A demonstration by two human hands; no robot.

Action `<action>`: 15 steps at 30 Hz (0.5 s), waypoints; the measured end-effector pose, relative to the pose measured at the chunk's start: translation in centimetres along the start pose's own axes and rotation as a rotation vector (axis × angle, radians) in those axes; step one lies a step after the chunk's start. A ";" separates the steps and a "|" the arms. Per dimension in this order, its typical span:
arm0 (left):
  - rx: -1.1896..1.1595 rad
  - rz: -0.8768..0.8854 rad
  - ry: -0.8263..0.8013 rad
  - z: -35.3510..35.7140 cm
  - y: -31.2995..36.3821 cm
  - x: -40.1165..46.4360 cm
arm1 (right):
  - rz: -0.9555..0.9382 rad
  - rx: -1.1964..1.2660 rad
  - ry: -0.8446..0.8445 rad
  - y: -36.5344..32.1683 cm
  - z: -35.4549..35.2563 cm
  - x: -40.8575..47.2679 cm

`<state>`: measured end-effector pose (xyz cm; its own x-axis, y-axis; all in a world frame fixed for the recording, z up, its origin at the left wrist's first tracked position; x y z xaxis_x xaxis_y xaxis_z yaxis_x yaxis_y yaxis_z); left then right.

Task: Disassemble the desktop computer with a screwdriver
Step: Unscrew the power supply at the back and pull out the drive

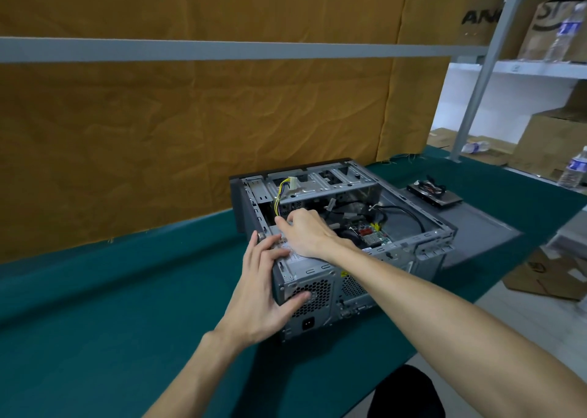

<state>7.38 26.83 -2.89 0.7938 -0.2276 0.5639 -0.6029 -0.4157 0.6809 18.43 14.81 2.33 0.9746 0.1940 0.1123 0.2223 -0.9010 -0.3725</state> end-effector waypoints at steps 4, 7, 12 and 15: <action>0.012 -0.016 -0.009 0.1 -0.3 0.1 | 0.008 -0.020 0.005 0.0 0.1 0.1; 0.020 -0.026 -0.027 0.0 -0.3 0.0 | 0.022 -0.017 0.005 -0.1 0.0 0.0; 0.009 -0.012 -0.046 0.2 0.0 -0.2 | -0.005 -0.009 0.018 -0.1 -0.2 -0.2; -0.004 -0.024 -0.045 0.1 -0.1 -0.2 | -0.005 -0.008 0.019 -0.1 0.0 0.0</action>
<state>7.26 26.80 -3.16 0.8107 -0.2572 0.5260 -0.5841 -0.4177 0.6959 18.36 14.92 2.36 0.9728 0.1909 0.1313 0.2264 -0.9034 -0.3642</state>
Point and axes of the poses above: each hand's wrist, its own x-axis towards the middle knuckle, its own z-axis out of the palm, y = z × x, the point moved 4 cm from there along x, towards the middle knuckle, and after that the axes turned 14 degrees about -x, right-handed, at the moved point
